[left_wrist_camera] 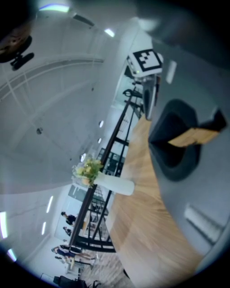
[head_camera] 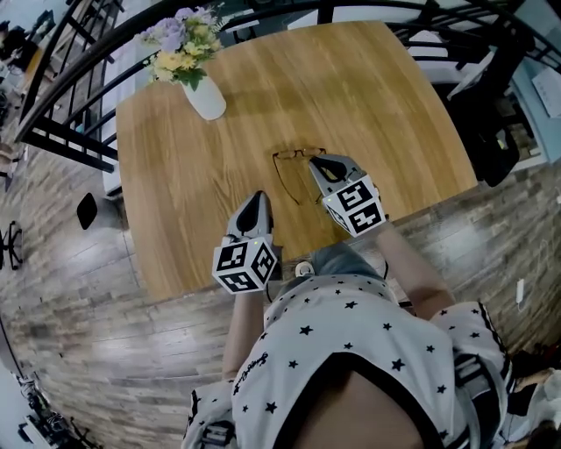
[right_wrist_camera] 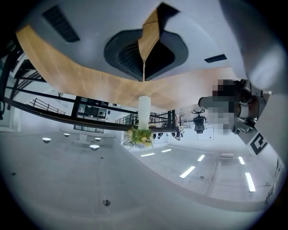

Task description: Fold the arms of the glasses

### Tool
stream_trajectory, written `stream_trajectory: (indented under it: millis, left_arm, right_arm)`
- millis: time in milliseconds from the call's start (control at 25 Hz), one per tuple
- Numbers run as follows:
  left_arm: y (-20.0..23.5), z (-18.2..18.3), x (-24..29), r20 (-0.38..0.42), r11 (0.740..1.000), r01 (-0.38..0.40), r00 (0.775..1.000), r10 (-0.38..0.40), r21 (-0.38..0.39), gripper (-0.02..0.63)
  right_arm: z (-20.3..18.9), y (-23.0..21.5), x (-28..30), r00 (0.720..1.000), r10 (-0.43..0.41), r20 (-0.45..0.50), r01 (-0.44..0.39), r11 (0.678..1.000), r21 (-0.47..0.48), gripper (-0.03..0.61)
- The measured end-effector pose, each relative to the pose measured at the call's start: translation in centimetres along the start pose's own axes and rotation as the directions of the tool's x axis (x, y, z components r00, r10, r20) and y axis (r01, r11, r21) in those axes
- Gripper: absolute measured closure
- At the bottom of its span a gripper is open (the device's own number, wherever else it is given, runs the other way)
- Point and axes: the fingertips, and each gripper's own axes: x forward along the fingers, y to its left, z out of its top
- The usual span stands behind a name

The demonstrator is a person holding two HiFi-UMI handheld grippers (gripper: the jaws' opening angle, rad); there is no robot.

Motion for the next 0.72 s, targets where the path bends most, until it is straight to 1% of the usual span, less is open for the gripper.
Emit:
stream_trajectory:
  millis: [160,320,440,560,720]
  left_arm:
    - [0.8,-0.3,1.2,-0.016,1.000,-0.021,1.000,0.020,-0.018,0.607]
    - [1.3,-0.7,2.3,-0.034,0.999,-0.030,0.999,0.029,-0.029,0.607]
    - [1.5,-1.1,2.9,-0.047,0.999,-0.032,0.998,0.030,-0.032,0.607]
    - [1.6,-1.4,3.4,-0.058,0.999,-0.034,0.998,0.032,-0.033,0.607]
    - [1.9,-1.5,4.0,-0.073,0.999,-0.037,0.997,0.034,-0.033,0.607]
  right_arm:
    - [-1.1,-0.6,2.5,0.996,0.053,-0.072,-0.057,0.996,-0.062,0.558]
    - [-2.4,-0.8,4.4,0.978,0.112,-0.177,-0.140,0.979,-0.149,0.558]
    - [-3.3,-0.7,5.7,0.954,0.151,-0.257,-0.212,0.950,-0.230,0.558]
    - [-4.0,-0.5,6.8,0.928,0.194,-0.318,-0.290,0.912,-0.290,0.558]
    - [-4.9,-0.6,8.3,0.897,0.214,-0.388,-0.359,0.864,-0.353,0.558]
